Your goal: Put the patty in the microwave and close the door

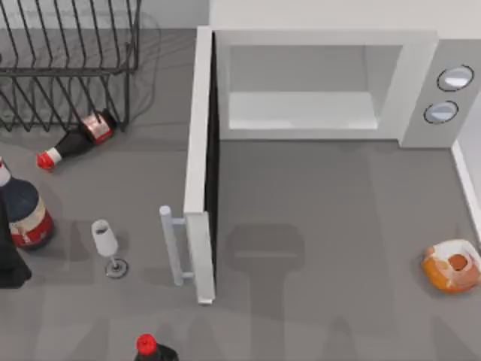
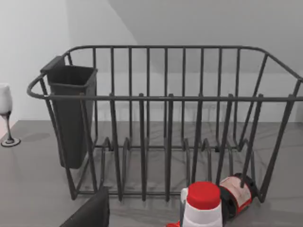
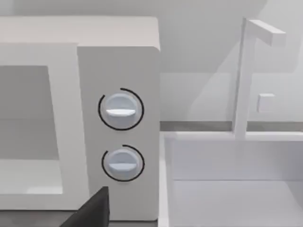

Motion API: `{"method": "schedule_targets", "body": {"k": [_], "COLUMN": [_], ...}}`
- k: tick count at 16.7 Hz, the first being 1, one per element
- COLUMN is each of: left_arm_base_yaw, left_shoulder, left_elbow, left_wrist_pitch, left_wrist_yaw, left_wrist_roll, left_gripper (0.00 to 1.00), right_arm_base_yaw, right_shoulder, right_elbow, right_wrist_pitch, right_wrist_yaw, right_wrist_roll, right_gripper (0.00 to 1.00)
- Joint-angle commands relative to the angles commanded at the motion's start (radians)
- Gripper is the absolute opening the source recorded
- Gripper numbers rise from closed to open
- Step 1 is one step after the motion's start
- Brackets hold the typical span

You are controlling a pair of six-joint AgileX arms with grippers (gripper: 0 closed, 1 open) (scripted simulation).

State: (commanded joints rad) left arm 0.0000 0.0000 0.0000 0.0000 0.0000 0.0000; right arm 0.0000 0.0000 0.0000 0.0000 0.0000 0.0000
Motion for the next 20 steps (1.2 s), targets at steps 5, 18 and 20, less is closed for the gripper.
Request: {"method": "schedule_targets", "body": {"k": [5, 18, 20], "left_arm_base_yaw": [0.000, 0.000, 0.000], "left_shoulder": [0.000, 0.000, 0.000], "left_elbow": [0.000, 0.000, 0.000], "left_wrist_pitch": [0.000, 0.000, 0.000], "left_wrist_yaw": [0.000, 0.000, 0.000], "left_wrist_roll": [0.000, 0.000, 0.000], "left_gripper": [1.00, 1.00, 1.00], "right_arm_base_yaw": [0.012, 0.189, 0.214], "right_shoulder": [0.065, 1.244, 1.417], "right_elbow": [0.060, 0.798, 0.901], "right_wrist_pitch": [-0.053, -0.681, -0.774], "right_wrist_yaw": [0.003, -0.002, -0.002], "right_wrist_roll": [0.000, 0.010, 0.013], "right_gripper": [1.00, 1.00, 1.00]}}
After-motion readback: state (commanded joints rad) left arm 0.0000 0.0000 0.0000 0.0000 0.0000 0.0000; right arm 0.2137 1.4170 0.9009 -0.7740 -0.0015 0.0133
